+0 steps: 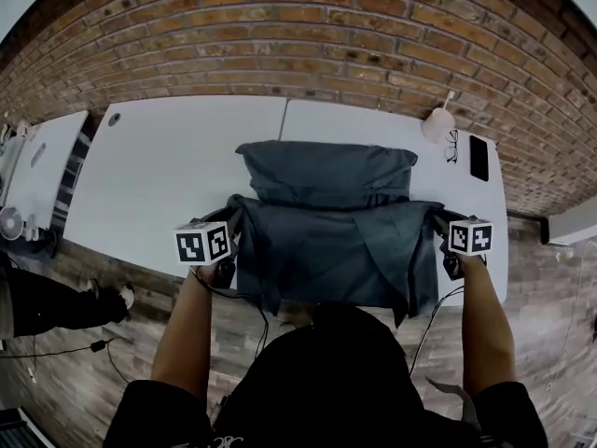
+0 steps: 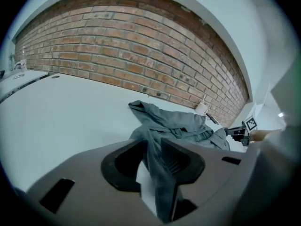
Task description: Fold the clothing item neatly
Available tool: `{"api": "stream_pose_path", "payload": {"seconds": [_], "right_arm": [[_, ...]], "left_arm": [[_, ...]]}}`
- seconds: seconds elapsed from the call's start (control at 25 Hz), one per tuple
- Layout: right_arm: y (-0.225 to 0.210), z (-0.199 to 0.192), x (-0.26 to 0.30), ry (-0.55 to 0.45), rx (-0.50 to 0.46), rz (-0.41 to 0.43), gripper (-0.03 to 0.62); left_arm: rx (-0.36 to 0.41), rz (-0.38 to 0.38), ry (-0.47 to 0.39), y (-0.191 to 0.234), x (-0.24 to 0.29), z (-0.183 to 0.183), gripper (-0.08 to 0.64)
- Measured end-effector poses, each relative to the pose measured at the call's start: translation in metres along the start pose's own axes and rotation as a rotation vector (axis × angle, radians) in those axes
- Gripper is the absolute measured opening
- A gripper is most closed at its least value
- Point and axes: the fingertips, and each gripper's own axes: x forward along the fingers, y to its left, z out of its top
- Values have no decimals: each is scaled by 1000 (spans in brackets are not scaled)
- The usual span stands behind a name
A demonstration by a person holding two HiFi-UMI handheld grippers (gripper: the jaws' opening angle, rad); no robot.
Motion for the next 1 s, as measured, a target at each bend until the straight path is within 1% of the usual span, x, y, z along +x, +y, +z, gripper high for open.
{"api": "stream_pose_path", "payload": {"seconds": [0.04, 0.08, 0.16, 0.32, 0.44, 0.52, 0.6, 0.68, 0.76, 0.84, 0.92, 1.0], "right_arm": [[0, -2, -3, -10, 0, 5, 118], [1, -5, -9, -19, 2, 8, 168], [5, -18, -25, -25, -3, 9, 187], [32, -62, -64, -2, -56, 13, 186], [54, -99, -79, 34, -73, 11, 186], [69, -130, -84, 75, -91, 13, 186], [82, -155, -87, 98, -114, 3, 186], [89, -175, -90, 114, -133, -40, 186], [90, -193, -94, 131, -134, -95, 186], [89, -205, -95, 146, -131, -145, 186], [87, -214, -89, 168, -137, -193, 186], [82, -221, -84, 192, -156, -238, 184]], "left_arm": [[3, -4, -12, 2, -4, -1, 142], [15, -5, -15, 5, -11, -3, 185], [45, -3, 9, 10, -28, -15, 215], [100, -3, 80, 7, -64, -58, 215], [134, 12, 121, 3, -84, -94, 215], [118, 9, 129, -1, -90, -116, 213], [98, -16, 136, -10, -92, -133, 213], [122, -28, 154, -17, -92, -147, 213], [164, -41, 182, -24, -92, -161, 213], [186, -68, 216, -31, -91, -175, 213], [188, -92, 254, -38, -87, -190, 215], [162, -95, 294, -40, -76, -209, 229]]}}
